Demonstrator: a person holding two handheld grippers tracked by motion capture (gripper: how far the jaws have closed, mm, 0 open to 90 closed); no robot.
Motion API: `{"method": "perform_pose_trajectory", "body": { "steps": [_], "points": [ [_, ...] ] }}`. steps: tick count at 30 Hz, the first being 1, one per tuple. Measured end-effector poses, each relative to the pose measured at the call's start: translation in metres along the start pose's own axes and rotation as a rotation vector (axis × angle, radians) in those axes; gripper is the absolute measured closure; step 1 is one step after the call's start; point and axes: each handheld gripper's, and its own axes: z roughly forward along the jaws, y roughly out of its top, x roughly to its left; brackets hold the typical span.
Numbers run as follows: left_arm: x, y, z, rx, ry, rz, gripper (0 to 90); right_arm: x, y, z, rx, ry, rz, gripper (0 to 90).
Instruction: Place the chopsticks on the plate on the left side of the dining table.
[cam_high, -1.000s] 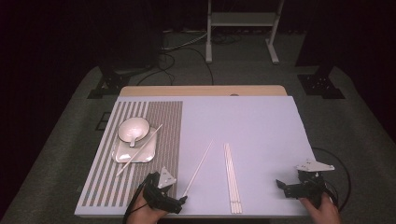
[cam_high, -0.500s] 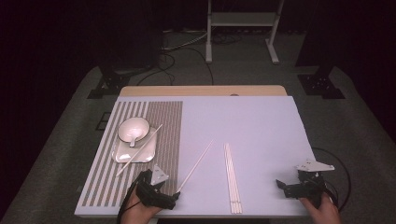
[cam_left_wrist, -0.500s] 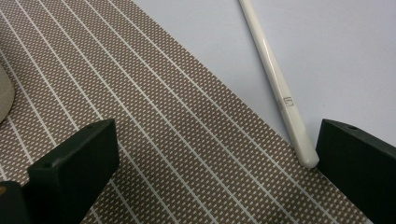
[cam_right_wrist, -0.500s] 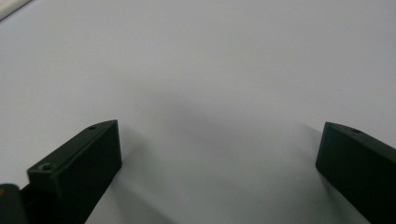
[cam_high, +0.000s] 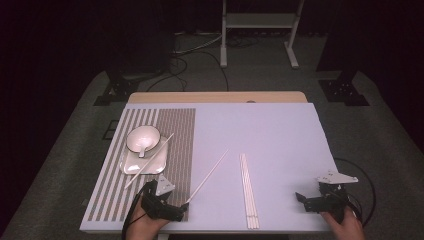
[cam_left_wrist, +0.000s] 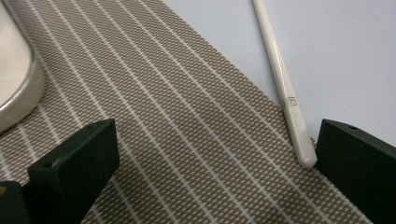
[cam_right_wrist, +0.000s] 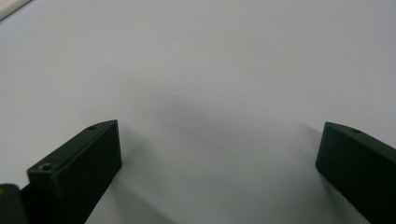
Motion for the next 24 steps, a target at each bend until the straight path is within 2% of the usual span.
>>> {"method": "perform_pose_trajectory", "body": {
  "steps": [18,24],
  "points": [
    [0.021,-0.007,-0.007,-0.009,0.056,-0.049,0.0,0.000,0.000,0.000,0.000,0.000,0.000,0.0],
    [0.021,-0.008,-0.006,-0.008,0.053,-0.047,0.0,0.000,0.000,0.000,0.000,0.000,0.000,0.0]
  ]
}}
